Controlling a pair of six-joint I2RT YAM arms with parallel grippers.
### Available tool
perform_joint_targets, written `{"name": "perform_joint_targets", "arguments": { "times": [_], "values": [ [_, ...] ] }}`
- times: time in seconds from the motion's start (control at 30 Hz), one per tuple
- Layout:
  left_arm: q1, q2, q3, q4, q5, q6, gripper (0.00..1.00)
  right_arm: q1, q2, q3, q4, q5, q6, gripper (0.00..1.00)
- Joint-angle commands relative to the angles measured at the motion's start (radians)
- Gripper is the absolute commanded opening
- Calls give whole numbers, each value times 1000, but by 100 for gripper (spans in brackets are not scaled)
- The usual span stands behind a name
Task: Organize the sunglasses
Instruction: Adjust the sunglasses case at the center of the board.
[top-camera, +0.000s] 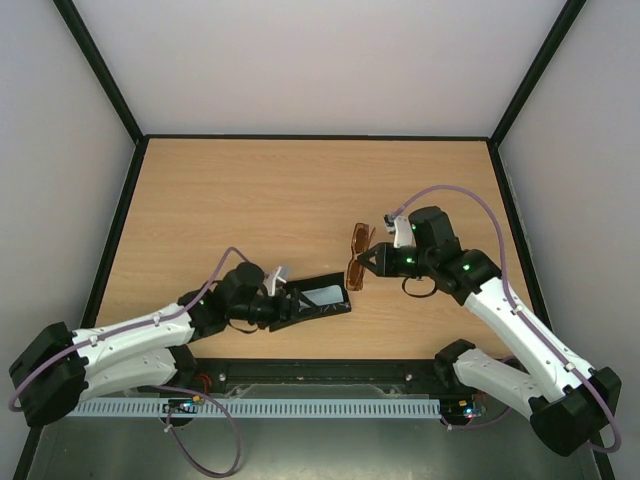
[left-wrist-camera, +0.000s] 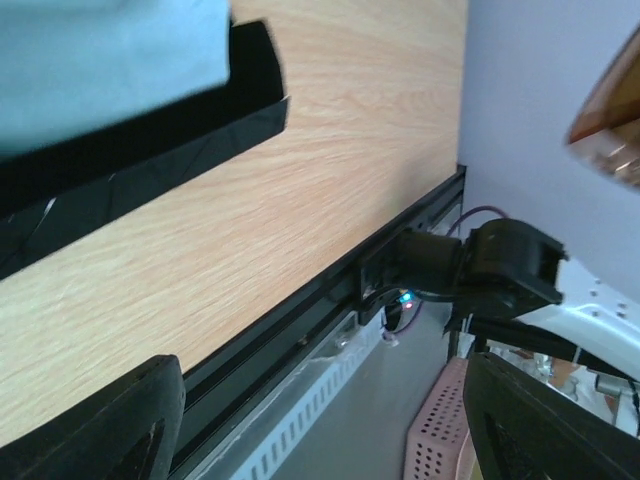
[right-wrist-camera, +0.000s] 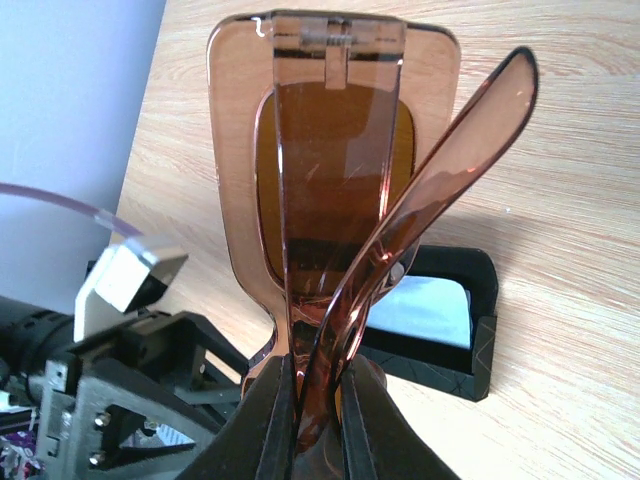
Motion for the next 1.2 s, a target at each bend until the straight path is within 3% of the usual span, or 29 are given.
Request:
{"name": "perform_joint_targets", "arguments": {
  "times": [0.0,0.23,0.53,1.17],
  "values": [
    [-55,-29,-56,12,-111,-103,78,-12,3,25,-2,19,-14,2],
    [-125,61,-79,95,-143,-146,78,-21,1,25,-8,15,-19,2],
    [-118,169,-102,143,-191,-133,78,-26,-7,22,-9,4,-21,2],
    [117,242,-17,68,-247,61,78,-33,-16,25,-22,9,-29,2]
  ]
}}
